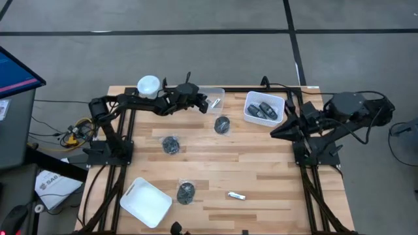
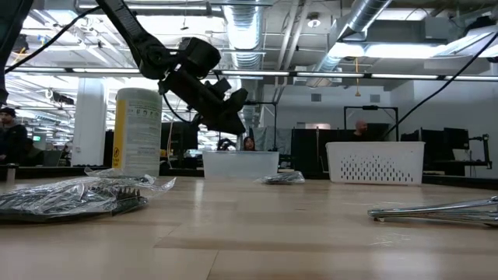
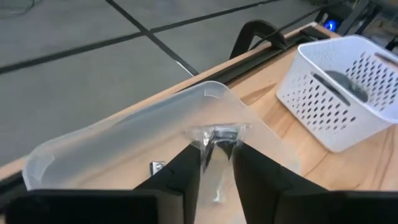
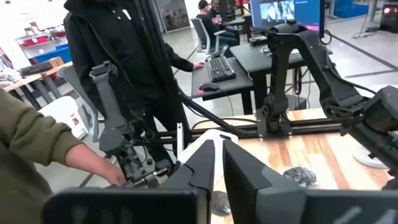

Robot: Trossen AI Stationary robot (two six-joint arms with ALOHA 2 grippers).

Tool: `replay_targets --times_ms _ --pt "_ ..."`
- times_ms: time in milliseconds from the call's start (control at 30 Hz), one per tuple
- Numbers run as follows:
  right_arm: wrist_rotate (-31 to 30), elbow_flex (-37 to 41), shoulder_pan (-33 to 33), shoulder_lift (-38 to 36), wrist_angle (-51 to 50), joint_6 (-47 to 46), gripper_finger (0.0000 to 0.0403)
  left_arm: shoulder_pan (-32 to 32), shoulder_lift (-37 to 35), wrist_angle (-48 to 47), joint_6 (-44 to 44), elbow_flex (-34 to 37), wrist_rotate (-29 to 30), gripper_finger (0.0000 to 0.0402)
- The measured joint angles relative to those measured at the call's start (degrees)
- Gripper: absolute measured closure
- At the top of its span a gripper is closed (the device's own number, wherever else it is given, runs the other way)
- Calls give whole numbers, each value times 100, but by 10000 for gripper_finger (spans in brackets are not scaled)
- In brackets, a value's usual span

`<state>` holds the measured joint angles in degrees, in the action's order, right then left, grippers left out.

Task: Pick & Place Travel size toiletries
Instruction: Put the silver nail cutter into the transparent bin

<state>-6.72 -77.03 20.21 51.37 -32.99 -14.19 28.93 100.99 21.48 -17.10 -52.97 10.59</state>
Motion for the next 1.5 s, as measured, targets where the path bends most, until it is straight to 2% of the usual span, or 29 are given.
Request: replay_targets --times_ms 133,333,433,533,733,867,1033,1267,1500 --pt "-57 0 -2 46 -5 -87 353 0 0 -7 275 0 0 277" --pt "-104 0 -9 46 -135 -332 310 -15 -3 -5 283 0 0 199" --pt "-640 -4 -7 157 -739 -711 285 -72 -160 -44 -105 9 -19 164" --pt "-1119 -7 -8 473 -1597 -1116 258 -226 -652 5 -289 7 -205 146" --pt "-1137 -2 5 1711 -2028 -1018 208 -908 -2265 -47 -39 13 -315 150" --pt "-1128 -2 68 2596 -2043 -859 181 -1529 -3311 -102 192 13 12 157" --pt "-787 -2 258 3606 -2038 -789 156 -2425 -4307 -100 789 13 416 155" --pt "-40 -2 612 4817 -1720 -1093 137 -3405 -4986 -118 1083 13 688 143" --pt "377 -2 865 5729 -1207 -2008 132 -3853 -5197 -125 1271 13 704 144"
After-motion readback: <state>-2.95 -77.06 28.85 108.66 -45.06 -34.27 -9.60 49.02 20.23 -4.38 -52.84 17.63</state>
